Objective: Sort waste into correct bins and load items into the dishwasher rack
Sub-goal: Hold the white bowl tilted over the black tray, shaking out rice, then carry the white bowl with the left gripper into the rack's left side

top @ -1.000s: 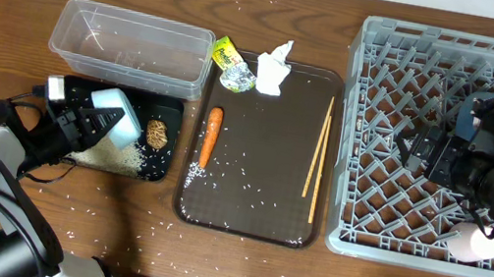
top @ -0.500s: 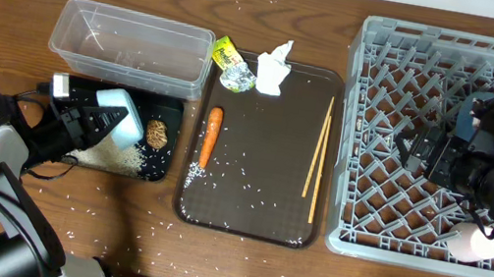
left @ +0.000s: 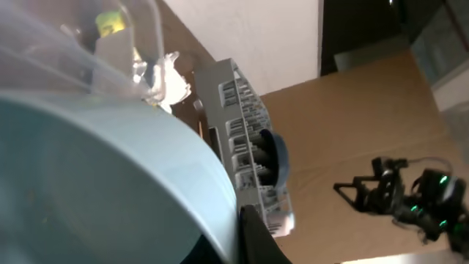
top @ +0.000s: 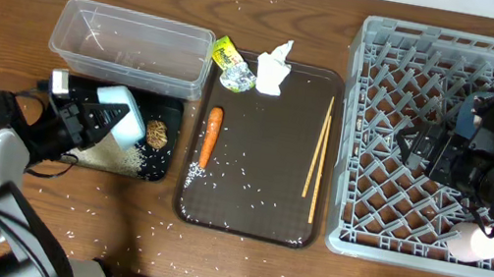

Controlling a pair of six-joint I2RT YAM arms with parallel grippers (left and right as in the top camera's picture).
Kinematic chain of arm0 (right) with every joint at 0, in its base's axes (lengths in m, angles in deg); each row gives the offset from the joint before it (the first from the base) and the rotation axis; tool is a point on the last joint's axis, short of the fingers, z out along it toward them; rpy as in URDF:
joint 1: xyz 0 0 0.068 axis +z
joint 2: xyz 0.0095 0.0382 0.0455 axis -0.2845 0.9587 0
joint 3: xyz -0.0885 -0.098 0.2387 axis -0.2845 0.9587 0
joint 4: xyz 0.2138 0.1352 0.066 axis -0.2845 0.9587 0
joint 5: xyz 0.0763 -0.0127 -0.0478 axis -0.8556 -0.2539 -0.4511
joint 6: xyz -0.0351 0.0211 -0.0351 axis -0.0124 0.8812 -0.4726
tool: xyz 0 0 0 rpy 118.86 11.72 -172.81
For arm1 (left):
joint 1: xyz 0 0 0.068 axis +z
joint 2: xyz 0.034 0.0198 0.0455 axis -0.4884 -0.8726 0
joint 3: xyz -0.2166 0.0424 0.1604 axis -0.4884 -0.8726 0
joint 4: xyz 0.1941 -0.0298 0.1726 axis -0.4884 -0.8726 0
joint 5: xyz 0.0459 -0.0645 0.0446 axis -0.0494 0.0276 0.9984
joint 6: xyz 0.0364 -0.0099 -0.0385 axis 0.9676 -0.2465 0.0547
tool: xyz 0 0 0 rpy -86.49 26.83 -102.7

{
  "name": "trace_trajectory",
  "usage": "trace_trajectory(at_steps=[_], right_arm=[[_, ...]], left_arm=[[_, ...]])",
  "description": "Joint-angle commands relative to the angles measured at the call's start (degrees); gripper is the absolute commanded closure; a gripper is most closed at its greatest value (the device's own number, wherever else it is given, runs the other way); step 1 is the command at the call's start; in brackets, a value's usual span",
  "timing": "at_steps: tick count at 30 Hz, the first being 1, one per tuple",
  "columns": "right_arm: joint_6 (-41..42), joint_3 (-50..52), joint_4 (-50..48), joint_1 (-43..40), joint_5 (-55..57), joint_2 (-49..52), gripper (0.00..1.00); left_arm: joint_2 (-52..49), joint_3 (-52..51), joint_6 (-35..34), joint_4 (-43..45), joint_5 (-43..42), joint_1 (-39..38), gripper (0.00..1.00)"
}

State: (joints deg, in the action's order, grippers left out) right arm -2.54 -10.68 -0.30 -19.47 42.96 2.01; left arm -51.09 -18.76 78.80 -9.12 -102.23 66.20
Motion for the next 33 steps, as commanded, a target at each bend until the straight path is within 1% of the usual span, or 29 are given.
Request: trace_trajectory(at_steps=[1,2,3,4,5,7,9,11,14,16,17,18,20,22,24,25,27,29,31,33], right_arm=[[0.66,-0.37,0.02,0.35,-0.61,-0.2,0.01],[0.66,-0.37,-0.02,0.33,-0.61,-0.2,0.01],[0.68,-0.37,0.0,0.33,-0.61,-0.2,0.01],[0.66,-0.37,-0.02,0.33,-0.63,-0.2,0.01],[0.66,-0.37,-0.13,0.33,-0.61,-0.2,0.01],[-0.07,-0.37,-0.42,0.33,-0.61,-0.22,0.01],[-1.31,-0.37,-0.42,0.33,-0.61,-0.2,0.01],[-1.49,-0.37,-0.48,0.33,-0.59,-0.2,0.01],[-1.46,-0.37,-0.83,0.33,-0.63,-0.22,0.01],[-1.49,-0.37,-0.63,0.33,-0.63,-0.22,0.01],[-1.55,-0.37,-0.37,0.33,-0.63,-0.22,0.01],[-1.84,-0.37,-0.04,0.33,-0.63,-0.22,0.01],[-2.73,-0.37,0.9,0.33,-0.55,-0.22,0.01],[-2.62,-0.37,0.59,0.02,-0.42,-0.22,0.01],[-0.96,-0.39,-0.68,-0.81,-0.48,-0.22,0.01],[-0.24,-0.39,-1.31,-1.25,-0.76,-0.22,0.01],[-0.13,-0.39,-2.43,-2.05,-2.29,-0.22,0.01],[-0.15,-0.39,-2.49,-2.71,-3.72,-0.22,0.01],[-0.15,-0.39,-1.77,-3.1,-3.85,-0.22,0.01],[-0.15,-0.39,-1.22,-3.5,-3.85,-0.22,0.01]], left_arm=[[2.69,-0.13,4.11,0.79,4.15,-0.04,0.93],[2.49,-0.13,1.57,1.03,2.51,-0.09,0.94],[2.45,-0.13,2.1,1.03,0.81,-0.15,0.94],[2.43,-0.13,2.51,1.09,1.22,-0.2,0.94],[2.43,-0.11,1.88,1.33,1.16,-0.2,0.94],[2.45,-0.04,-0.39,1.81,-2.78,-0.2,0.94],[3.15,0.22,-3.48,1.79,-2.73,-0.92,0.94],[4.48,0.39,-4.2,2.21,-2.73,-2.49,0.94],[6.88,0.81,-4.94,7.65,-2.6,-5.92,0.94],[8.0,0.81,-5.2,10.34,-0.87,-7.19,0.94],[8.39,0.81,-7.32,11.47,-1.25,-7.52,0.94],[8.57,0.81,-10.36,13.42,-2.75,-7.78,0.94],[9.05,1.03,-18.56,18.32,-2.71,-9.31,0.94],[9.6,1.09,-25.88,25.73,-1.75,-11.78,0.94],[10.14,1.09,-34.69,33.75,5.03,-15.23,0.94],[10.19,1.07,-37.94,38.32,7.67,-16.9,0.94],[9.84,1.09,-45.97,48.57,11.69,-20.15,0.94],[8.61,1.09,-56.37,62.82,15.08,-24.28,0.94],[6.93,1.09,-65.35,75.63,18.82,-29.16,0.94],[5.18,1.33,-71.97,85.68,22.82,-34.38,0.94]])
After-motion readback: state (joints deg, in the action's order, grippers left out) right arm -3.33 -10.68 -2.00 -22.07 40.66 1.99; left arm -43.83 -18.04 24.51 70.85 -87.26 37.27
